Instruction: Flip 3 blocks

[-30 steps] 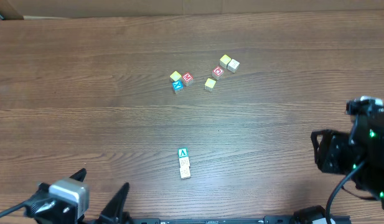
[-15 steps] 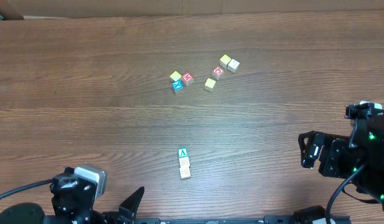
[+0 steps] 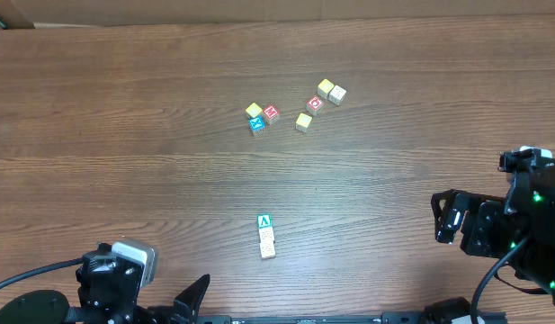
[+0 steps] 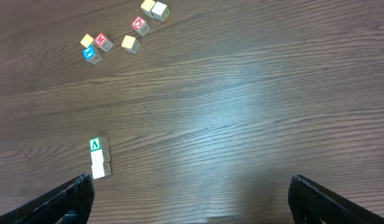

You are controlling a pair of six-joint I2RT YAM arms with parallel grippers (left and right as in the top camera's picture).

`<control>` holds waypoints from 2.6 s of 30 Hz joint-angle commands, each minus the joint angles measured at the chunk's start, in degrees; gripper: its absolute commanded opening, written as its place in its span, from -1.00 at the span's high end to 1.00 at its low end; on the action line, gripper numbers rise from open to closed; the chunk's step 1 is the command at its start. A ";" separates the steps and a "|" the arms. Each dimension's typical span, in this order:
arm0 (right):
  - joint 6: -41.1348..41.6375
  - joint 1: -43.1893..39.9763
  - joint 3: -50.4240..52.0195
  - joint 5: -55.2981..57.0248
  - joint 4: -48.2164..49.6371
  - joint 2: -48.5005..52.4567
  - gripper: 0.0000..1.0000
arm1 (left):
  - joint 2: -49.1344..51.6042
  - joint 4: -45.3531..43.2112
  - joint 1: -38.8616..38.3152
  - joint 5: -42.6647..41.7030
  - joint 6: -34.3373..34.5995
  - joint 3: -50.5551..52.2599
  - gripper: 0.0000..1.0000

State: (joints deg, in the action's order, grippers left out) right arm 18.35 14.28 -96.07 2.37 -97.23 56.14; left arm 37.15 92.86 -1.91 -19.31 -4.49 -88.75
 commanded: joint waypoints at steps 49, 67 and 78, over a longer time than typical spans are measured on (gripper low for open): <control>-3.45 -9.99 85.42 -18.60 95.65 -55.95 -1.00 | 0.50 0.09 -0.52 0.24 -0.63 0.33 -0.99; -3.41 -10.12 95.65 -7.08 93.07 -55.98 -1.00 | 0.50 0.09 -0.52 0.24 -0.63 0.33 -1.00; -3.61 -10.29 95.62 -6.27 92.72 -55.98 -1.00 | 0.50 0.11 -0.52 0.24 -0.63 0.33 -0.99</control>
State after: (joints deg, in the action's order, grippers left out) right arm 15.31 4.47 -1.06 -4.49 -4.75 0.86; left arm 37.32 93.06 -1.91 -19.09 -4.51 -88.47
